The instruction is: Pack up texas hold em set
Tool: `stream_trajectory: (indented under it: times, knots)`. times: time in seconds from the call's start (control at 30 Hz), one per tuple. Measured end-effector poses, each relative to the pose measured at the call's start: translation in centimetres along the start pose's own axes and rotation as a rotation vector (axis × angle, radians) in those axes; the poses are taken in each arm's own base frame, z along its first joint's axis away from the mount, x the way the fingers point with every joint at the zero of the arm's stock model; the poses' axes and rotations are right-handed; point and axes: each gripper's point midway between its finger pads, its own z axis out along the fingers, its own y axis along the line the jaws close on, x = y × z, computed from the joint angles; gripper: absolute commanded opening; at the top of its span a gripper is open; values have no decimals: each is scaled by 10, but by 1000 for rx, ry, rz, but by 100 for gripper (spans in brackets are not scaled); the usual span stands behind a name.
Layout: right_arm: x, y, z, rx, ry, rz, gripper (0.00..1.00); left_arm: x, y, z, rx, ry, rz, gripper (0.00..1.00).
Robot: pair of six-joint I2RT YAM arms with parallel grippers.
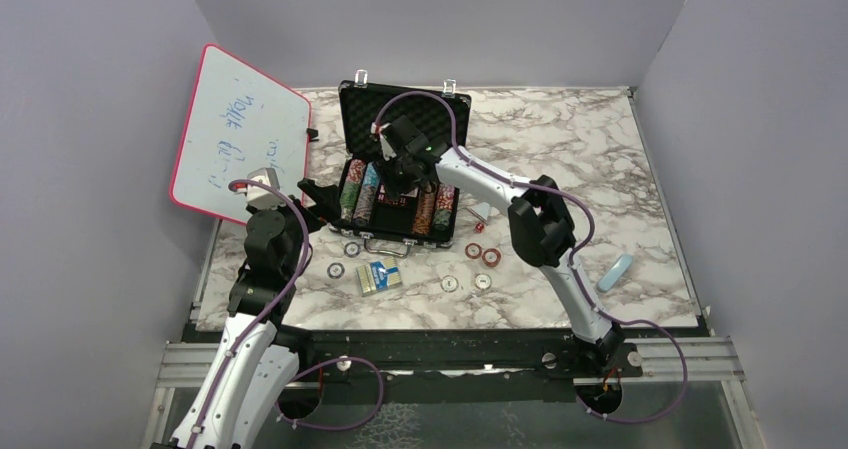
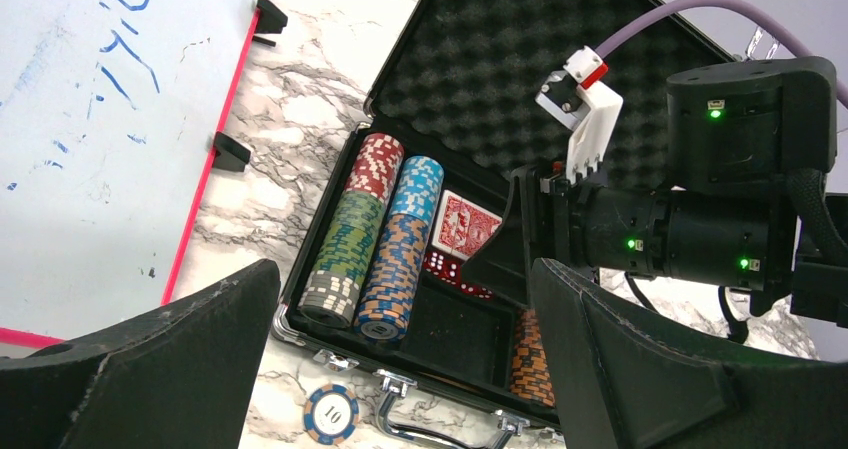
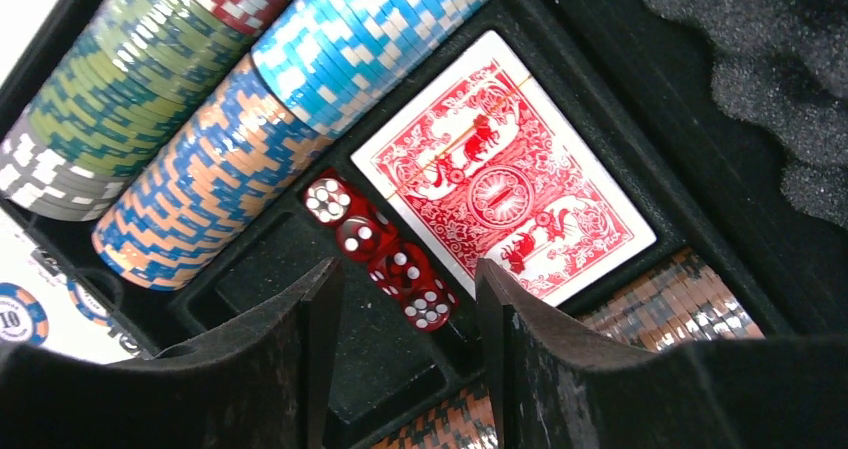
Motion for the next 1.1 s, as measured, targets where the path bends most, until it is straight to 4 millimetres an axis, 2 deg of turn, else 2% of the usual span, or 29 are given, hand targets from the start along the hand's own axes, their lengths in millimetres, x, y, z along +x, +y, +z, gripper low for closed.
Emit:
stream_trajectory:
  times: [0.13, 0.27, 0.3, 0.47, 0.9, 1.03, 1.1]
  knots:
    - [-3, 7, -3, -40, -2, -18, 54, 0, 0, 0, 0, 0, 0, 99]
    - [-1, 16, -3, -103, 5, -56, 38, 0, 0, 0, 0, 0, 0, 99]
    - [-1, 18, -4, -116, 5, -66, 36, 0, 0, 0, 0, 0, 0, 99]
    - [0, 23, -5, -155, 7, -96, 41, 0, 0, 0, 0, 1, 0, 99]
    - [1, 23, -4, -157, 7, -111, 46, 1, 0, 1, -2, 3, 1, 99]
    - [3, 22, -1, -156, 14, -113, 46, 1, 0, 1, -2, 4, 1, 99]
    - [6, 22, 2, -156, 22, -113, 43, 1, 1, 1, -3, 5, 1, 99]
